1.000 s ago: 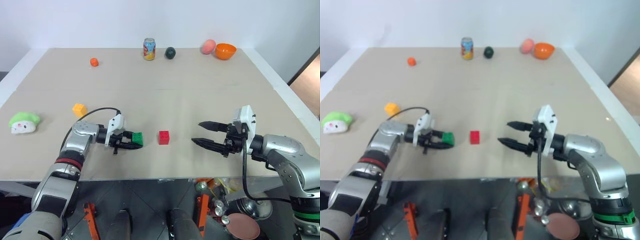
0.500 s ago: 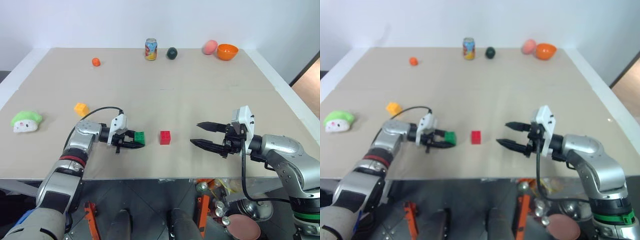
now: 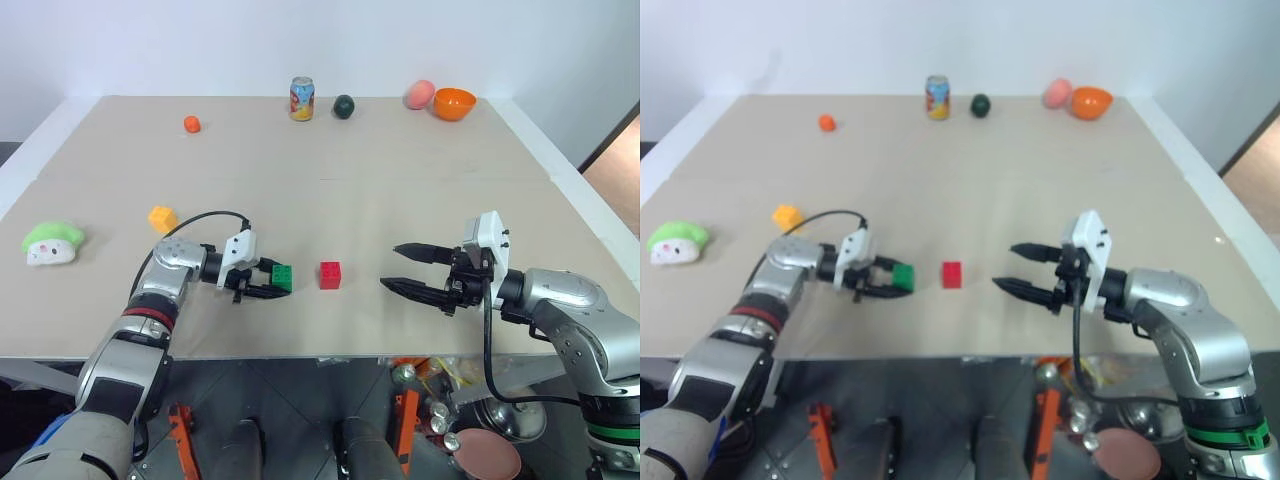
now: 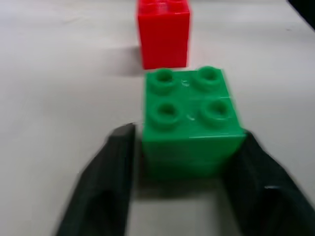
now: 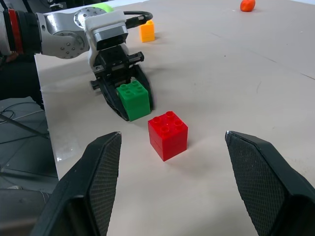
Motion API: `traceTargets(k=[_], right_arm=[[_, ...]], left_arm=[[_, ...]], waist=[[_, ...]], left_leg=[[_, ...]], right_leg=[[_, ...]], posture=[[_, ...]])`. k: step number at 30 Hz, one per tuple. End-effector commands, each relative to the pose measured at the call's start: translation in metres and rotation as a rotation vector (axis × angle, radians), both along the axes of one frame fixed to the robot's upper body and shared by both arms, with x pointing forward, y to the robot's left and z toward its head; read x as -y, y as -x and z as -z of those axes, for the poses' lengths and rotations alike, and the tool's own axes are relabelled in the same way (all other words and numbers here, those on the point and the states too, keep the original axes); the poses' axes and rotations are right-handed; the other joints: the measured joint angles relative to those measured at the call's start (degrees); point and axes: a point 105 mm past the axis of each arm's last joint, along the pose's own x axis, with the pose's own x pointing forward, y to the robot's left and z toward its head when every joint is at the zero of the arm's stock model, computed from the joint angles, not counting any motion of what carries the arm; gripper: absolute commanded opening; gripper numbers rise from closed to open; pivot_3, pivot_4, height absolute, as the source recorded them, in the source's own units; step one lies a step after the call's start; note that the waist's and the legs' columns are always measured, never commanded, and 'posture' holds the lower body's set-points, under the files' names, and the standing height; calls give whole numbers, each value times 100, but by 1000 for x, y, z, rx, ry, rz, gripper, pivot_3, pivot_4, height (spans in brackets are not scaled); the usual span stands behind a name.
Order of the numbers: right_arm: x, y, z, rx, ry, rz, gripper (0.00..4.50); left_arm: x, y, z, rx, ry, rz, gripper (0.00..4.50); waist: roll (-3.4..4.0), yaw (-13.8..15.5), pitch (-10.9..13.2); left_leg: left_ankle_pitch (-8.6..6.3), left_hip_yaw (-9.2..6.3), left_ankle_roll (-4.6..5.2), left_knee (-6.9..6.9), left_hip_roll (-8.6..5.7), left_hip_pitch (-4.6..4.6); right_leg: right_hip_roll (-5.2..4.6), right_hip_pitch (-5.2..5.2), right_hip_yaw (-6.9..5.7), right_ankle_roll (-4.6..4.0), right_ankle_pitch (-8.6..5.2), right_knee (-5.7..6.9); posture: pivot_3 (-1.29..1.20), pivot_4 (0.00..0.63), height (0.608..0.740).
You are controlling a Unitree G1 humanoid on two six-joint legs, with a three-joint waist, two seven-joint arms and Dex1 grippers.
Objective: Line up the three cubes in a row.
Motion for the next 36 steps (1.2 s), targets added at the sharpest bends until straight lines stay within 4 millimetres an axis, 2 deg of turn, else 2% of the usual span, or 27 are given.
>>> traceTargets(k=[1,3,9,16,20,24,28,31,33,36], right_arm=[[-2,1,-13,59,2,-15,3471],[-2,0,-13,60,1,-20,3471],[-4,-4,-16,72,17,-58,3471],[-4,-15,-29,113,61,-115,3471],[-8,-19,-39,142,34,-133,3471],[-21,-31,-35,158,2,-84,3471],[-46,-43,-27,179,-26,-35,3471],[-58,-52,-26,184,-47,5,3471],[-63,-51,-29,187,-67,-14,3471],[-67,-51,-32,187,-82,-34,3471]], left_arm=[[1,-2,-4,31,6,-3,3913],[-2,-1,-5,26,8,3,4476],[-18,10,-13,35,-18,71,4476],[-46,40,-36,21,-38,97,4476],[-69,43,-64,63,73,-71,4476],[-93,40,-78,65,226,-342,4476],[-116,40,-70,4,334,-639,4476],[-137,37,-51,-35,364,-882,4476],[-149,34,-39,-47,356,-1029,4476],[-156,33,-32,-42,356,-1138,4476]], waist=[[0,0,0],[0,-1,0],[0,-16,0],[1,-96,0],[1,-96,1],[1,-111,0],[1,-110,0],[1,-102,0],[0,-82,0],[-2,-69,-1]], left_leg=[[0,0,0,0,0,0],[-1,0,1,-1,0,-1],[-1,0,1,-2,1,1],[-1,0,2,-4,7,3],[-1,1,2,-4,10,3],[-1,1,2,-6,18,7],[-1,5,1,-12,24,16],[-1,4,1,-12,26,17],[0,4,0,-10,25,17],[0,4,-1,-7,23,16]], right_leg=[[0,0,0,1,0,0],[0,0,0,2,-1,0],[2,-1,0,1,-1,0],[3,-2,1,-3,-1,2],[4,-3,1,-4,-1,2],[9,-3,-1,-7,-2,3],[13,-2,0,-12,-1,6],[17,-2,0,-14,0,9],[16,-1,0,-16,2,9],[15,3,0,-15,2,8]], posture=[[0,150,740],[0,150,740],[0,150,740],[0,150,740],[0,150,740],[0,150,740],[0,150,740],[0,150,740],[0,150,740],[0,150,740]])
